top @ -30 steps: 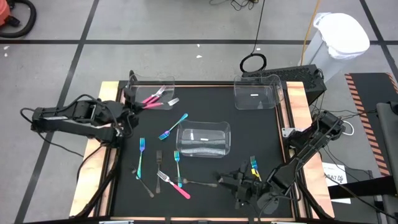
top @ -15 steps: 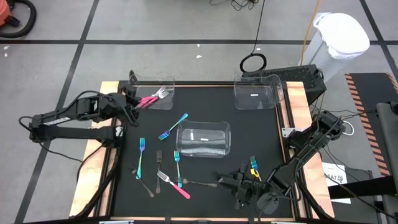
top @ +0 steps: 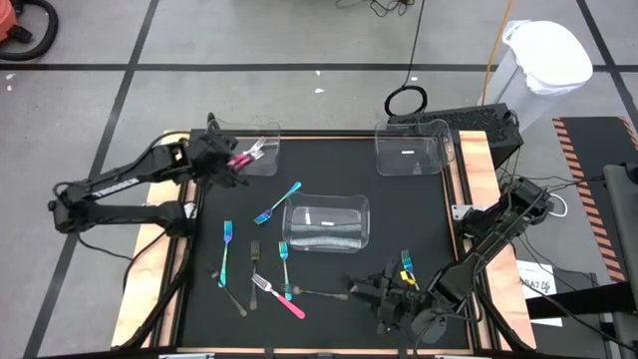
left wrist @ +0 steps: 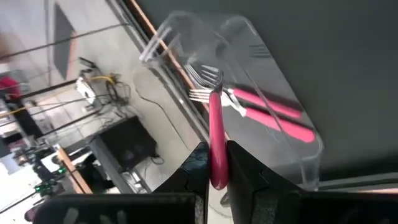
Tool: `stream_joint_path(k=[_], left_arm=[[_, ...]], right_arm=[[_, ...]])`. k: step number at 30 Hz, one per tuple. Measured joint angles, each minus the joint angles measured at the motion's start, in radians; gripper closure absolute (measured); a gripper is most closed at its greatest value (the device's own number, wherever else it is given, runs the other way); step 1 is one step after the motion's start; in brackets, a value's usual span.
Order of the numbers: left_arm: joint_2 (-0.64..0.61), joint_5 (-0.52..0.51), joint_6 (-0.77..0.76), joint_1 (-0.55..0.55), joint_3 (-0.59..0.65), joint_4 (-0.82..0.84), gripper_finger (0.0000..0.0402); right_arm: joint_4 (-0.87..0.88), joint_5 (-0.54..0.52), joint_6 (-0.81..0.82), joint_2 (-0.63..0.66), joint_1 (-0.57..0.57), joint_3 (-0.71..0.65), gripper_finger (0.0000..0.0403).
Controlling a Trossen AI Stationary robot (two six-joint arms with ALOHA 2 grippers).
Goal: Sort silverware by color (type)
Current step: Put the pink fork into the left transparent bin
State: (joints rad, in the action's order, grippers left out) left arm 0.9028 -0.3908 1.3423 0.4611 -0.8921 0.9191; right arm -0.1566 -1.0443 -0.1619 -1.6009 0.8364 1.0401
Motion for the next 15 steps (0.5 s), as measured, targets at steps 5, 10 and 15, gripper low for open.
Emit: stream_joint_path(k=[5, 10, 15], left_arm=[[0.069, 0.089, 0.060, 0.066, 0.000, -0.080, 0.0374], [0.132, 0.112, 0.061, 0.113, 0.000, -0.128, 0.0374], [0.211, 0.112, 0.053, 0.150, 0.000, -0.154, 0.0369]], right_arm=[[0.000, 0.000, -0.003, 0.000, 0.000, 0.000, 0.0239], [0.000, -0.001, -0.003, 0.000, 0.000, 0.000, 0.0239], [0.000, -0.001, 0.000, 0.000, 0.000, 0.000, 0.0239]])
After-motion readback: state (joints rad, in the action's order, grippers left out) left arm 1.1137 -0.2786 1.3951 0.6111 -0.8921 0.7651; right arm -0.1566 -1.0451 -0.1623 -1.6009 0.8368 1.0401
